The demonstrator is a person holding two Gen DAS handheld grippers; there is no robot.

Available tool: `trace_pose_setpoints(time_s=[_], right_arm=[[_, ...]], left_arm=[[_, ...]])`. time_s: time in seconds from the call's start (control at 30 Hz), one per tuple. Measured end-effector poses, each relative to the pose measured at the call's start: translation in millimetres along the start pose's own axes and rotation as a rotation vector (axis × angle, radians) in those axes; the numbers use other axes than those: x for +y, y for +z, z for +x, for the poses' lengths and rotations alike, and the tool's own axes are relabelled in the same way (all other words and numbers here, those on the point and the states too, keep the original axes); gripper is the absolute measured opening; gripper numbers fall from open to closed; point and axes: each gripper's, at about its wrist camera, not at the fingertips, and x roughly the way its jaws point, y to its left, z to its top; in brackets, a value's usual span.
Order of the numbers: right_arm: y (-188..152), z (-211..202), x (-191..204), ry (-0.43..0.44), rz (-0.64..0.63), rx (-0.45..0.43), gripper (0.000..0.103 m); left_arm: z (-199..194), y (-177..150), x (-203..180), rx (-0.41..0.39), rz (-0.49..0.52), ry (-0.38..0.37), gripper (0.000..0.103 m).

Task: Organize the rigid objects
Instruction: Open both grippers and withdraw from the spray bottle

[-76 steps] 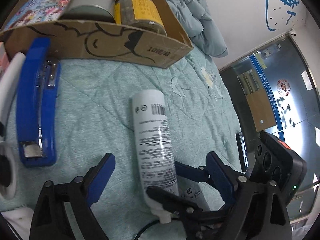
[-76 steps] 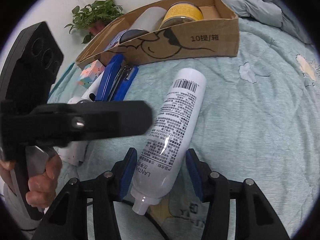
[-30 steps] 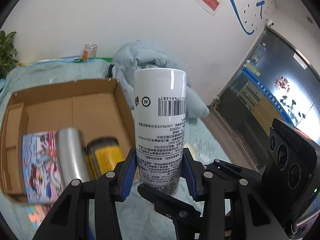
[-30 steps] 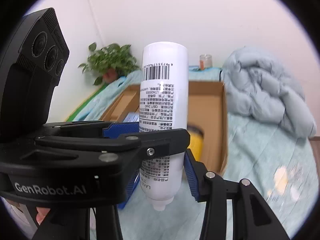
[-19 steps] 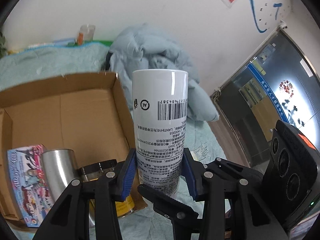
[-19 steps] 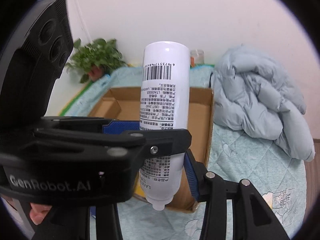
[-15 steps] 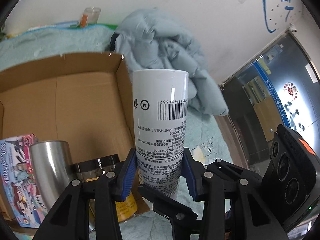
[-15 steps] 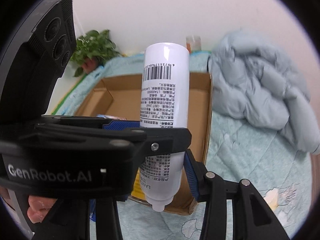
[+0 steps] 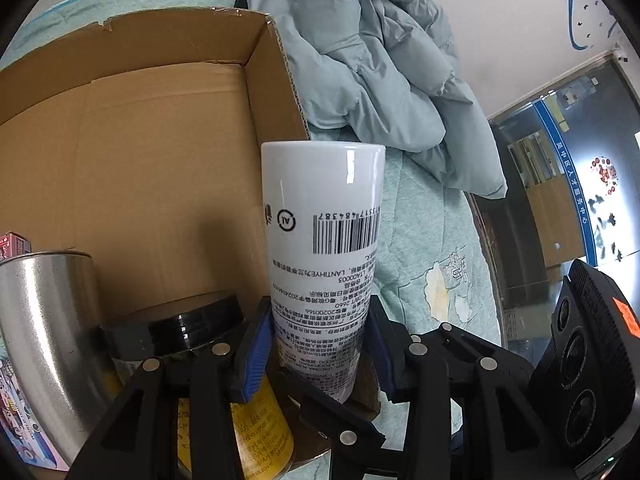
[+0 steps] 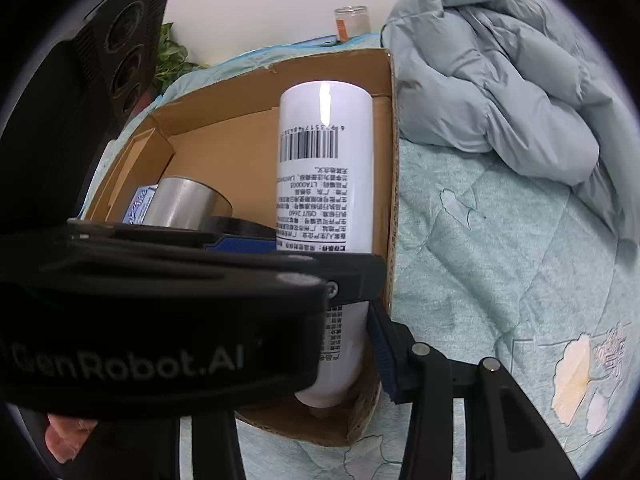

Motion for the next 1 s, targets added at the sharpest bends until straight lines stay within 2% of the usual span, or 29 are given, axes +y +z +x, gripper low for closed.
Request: trace_pose_setpoints(time_s=[0.13, 0.23, 0.3, 0.4, 0.47, 0.57, 0.67, 0.7, 0.73, 0.8, 0.9, 1.0], right_arm=[[0, -1, 4, -0.005, 0.005, 0.007, 0.044], [-2, 0, 4, 0.018, 0.019, 0.008, 0.044], [-4, 0, 4, 0.03, 0.028, 0.008, 0.047], [-13, -13, 12, -0.044, 0.015, -0.048, 0.049], [-21, -24, 15, -0.053, 0.009, -0.103, 0.064], [-40, -40, 17, -0.077, 0.04, -0.179, 0.066], [-64, -52, 21, -0.121, 0.061, -0.239, 0.067], [-74, -57, 25, -0.151, 0.06, -0.258, 0.07], [-85, -61, 31, -0.181, 0.057, -0.273, 0.079], [-102, -67, 45, -0.205, 0.04, -0.288, 0.082], [-127, -73, 76, -0.197, 0.0, -0.291, 0.082], [-148, -80, 100, -0.186, 0.011, -0.325, 0.082]], left_arm=[[-5, -4, 3, 0.009, 0.01, -0.005, 0.044], [-17, -14, -3, -0.01, 0.03, 0.037, 0.044], [-37, -28, -8, -0.061, 0.074, 0.072, 0.044], [-74, -54, -9, -0.146, 0.119, 0.089, 0.054], [-101, -75, -8, -0.21, 0.141, 0.105, 0.056], [-144, -112, -3, -0.322, 0.17, 0.152, 0.066], [-188, -163, 4, -0.501, 0.196, 0.272, 0.083], [-201, -184, 6, -0.567, 0.205, 0.351, 0.093], [-211, -204, 7, -0.634, 0.208, 0.45, 0.103], [-228, -246, 9, -0.76, 0.242, 0.643, 0.103], [-245, -288, 21, -0.755, 0.255, 0.77, 0.103], [-267, -324, 39, -0.735, 0.206, 0.754, 0.103]])
